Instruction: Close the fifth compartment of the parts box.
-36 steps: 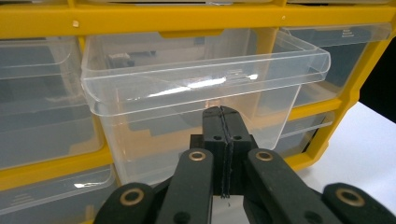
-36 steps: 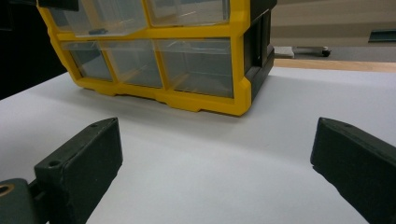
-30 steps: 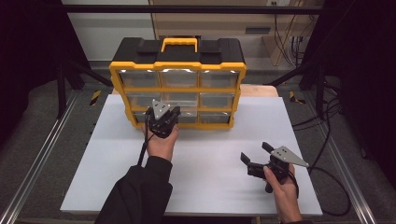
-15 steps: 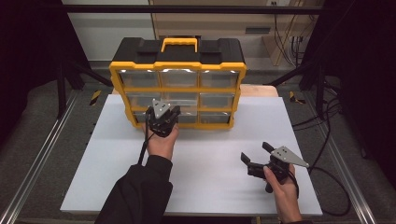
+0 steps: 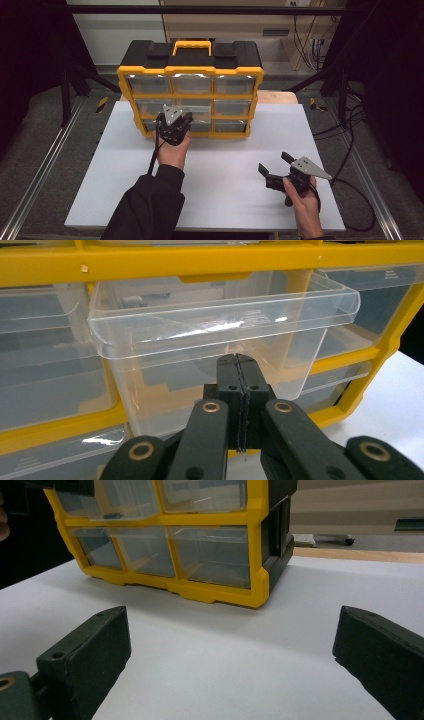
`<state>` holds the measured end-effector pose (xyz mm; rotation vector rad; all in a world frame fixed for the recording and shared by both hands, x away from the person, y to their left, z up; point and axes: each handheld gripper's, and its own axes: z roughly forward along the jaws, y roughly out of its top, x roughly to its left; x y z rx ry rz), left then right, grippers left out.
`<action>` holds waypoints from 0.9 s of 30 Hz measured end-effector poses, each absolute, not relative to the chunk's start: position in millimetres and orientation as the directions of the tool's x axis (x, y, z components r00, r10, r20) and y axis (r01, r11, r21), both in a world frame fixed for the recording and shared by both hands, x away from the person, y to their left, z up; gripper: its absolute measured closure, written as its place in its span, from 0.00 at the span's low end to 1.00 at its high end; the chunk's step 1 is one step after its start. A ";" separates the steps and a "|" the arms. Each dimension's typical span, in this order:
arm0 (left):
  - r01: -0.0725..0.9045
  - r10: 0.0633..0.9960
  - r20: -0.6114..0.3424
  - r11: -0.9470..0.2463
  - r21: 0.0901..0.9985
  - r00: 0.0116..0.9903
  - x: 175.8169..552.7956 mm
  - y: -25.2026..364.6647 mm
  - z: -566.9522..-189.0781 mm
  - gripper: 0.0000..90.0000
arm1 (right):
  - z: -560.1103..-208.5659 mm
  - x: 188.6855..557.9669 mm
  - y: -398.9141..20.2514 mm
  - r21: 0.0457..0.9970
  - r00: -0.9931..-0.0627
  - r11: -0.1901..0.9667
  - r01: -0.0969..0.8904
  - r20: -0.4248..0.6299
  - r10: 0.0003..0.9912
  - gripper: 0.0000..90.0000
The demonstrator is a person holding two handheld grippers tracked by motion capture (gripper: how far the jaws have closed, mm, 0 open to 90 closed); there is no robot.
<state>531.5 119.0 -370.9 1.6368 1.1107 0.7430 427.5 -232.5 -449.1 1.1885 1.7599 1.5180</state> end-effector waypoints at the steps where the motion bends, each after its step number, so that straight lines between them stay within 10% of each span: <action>1: 0.316 0.919 -0.036 -0.099 0.944 0.393 531.9 118.9 -370.8 0.99 | -448.8 427.6 -233.0 0.962 -0.479 -0.016 0.274 0.151 0.865 0.03; 27: 0.315 0.921 -0.022 -0.110 0.943 0.390 536.0 118.7 -371.0 0.99 | -448.9 427.5 -232.5 0.961 -0.480 -0.008 0.275 0.144 0.865 0.03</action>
